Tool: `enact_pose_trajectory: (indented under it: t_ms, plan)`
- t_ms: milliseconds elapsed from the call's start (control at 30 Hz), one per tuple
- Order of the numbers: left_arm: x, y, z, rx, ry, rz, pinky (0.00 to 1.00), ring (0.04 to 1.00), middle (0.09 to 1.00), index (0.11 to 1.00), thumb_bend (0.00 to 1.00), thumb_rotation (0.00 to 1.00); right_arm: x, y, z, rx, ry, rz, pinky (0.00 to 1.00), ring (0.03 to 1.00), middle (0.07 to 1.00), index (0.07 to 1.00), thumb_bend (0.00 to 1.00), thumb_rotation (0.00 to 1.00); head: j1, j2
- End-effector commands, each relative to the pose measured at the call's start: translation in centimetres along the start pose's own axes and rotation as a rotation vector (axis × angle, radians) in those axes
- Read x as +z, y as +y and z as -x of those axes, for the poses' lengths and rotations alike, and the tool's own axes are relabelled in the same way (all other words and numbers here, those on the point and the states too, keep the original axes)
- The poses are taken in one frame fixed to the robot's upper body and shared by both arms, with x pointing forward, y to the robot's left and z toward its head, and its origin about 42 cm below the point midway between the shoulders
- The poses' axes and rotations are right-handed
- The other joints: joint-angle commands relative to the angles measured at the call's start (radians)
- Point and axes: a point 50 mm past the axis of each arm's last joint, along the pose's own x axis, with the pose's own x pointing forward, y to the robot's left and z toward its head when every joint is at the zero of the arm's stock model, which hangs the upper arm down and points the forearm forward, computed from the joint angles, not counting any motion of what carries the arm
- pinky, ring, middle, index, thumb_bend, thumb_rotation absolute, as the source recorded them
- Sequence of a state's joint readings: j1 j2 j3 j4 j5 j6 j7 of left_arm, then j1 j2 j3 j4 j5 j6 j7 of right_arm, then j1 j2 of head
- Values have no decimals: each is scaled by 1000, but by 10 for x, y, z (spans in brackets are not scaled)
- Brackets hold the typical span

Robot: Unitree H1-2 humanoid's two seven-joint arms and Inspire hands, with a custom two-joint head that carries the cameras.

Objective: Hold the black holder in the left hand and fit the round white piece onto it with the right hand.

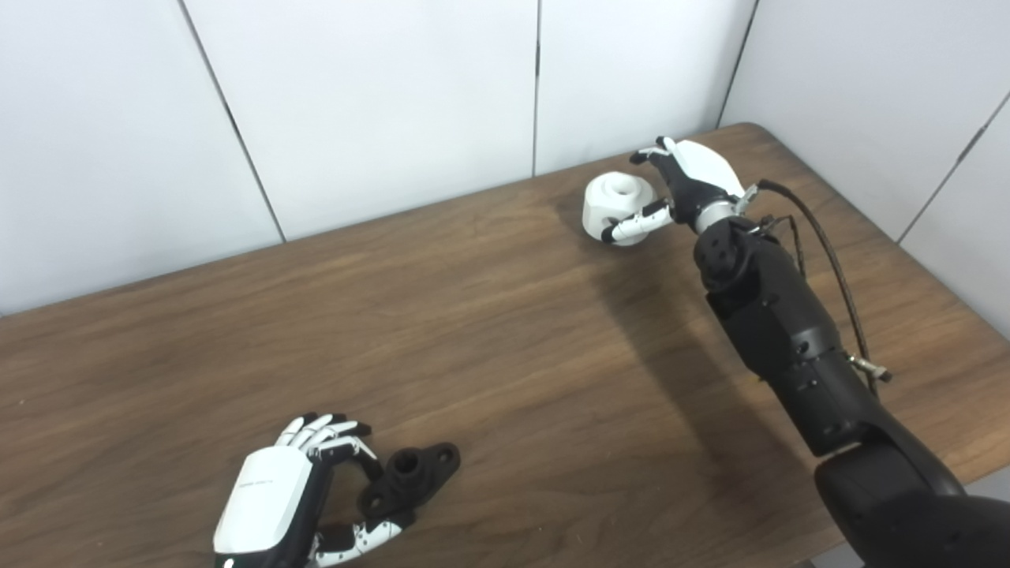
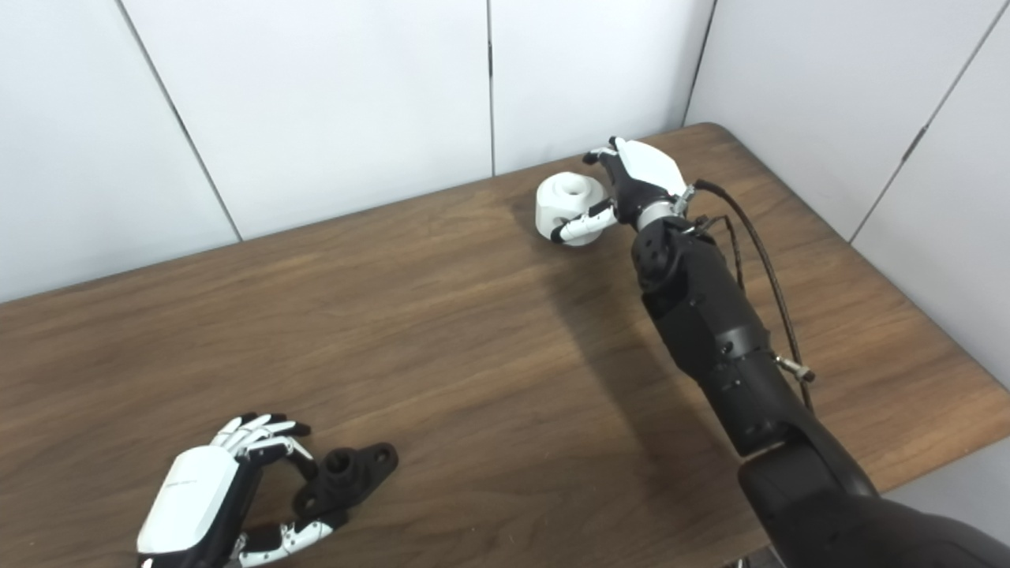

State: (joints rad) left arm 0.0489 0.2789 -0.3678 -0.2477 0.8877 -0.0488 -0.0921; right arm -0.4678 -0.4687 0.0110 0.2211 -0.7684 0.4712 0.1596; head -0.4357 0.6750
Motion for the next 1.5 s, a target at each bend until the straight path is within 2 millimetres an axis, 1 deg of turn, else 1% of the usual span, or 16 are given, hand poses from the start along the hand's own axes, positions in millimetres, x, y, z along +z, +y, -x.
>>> enact_pose_trajectory:
  t_ms: [0, 200, 767, 967, 1000, 1033, 1067, 1133, 1233, 1467]
  plan:
    - [-5, 1, 2, -14, 13, -17, 916, 861, 769, 485, 522, 46, 20, -28, -8, -97, -44, -7, 1000, 1000, 995, 803, 918, 351, 0, 1]
    - [-4, 1, 2, -15, 16, -24, 920, 860, 769, 485, 522, 47, 17, -27, -8, -107, -46, -15, 1000, 1000, 981, 729, 910, 339, 0, 0]
    - [-4, 2, 2, -7, 12, -18, 915, 855, 764, 485, 522, 47, 11, -29, -5, -117, -56, -27, 1000, 1000, 961, 647, 871, 315, 0, 4]
    - [-3, 2, 3, -11, 12, -28, 920, 857, 765, 485, 522, 47, 10, -29, -5, -137, -72, -33, 1000, 1000, 944, 607, 838, 247, 1, 6]
    - [-2, 2, 3, -11, 12, -28, 920, 857, 765, 485, 522, 47, 10, -29, -5, -142, -76, -35, 1000, 1000, 938, 550, 685, 200, 3, 5]
    - [-2, 2, 3, -11, 13, -27, 920, 857, 765, 485, 522, 48, 9, -29, -5, -145, -78, -36, 1000, 1000, 933, 514, 591, 170, 4, 5]
    - [-2, 2, 3, -10, 13, -25, 920, 857, 765, 485, 522, 48, 9, -29, -5, -148, -82, -41, 1000, 1000, 932, 502, 559, 160, 6, 5]
    - [-2, 2, 3, -10, 13, -25, 922, 857, 766, 485, 522, 47, 8, -28, -4, -172, -104, -58, 1000, 1000, 899, 489, 532, 146, 8, 6]
    - [-1, 2, 3, -9, 13, -27, 926, 858, 766, 485, 522, 47, 5, -25, -4, -198, -129, -64, 1000, 990, 857, 483, 525, 135, 8, 5]
    - [0, 1, 2, -7, 7, -25, 928, 858, 764, 485, 522, 47, 4, -22, -3, -215, -141, -44, 1000, 986, 838, 483, 524, 133, 13, 2]
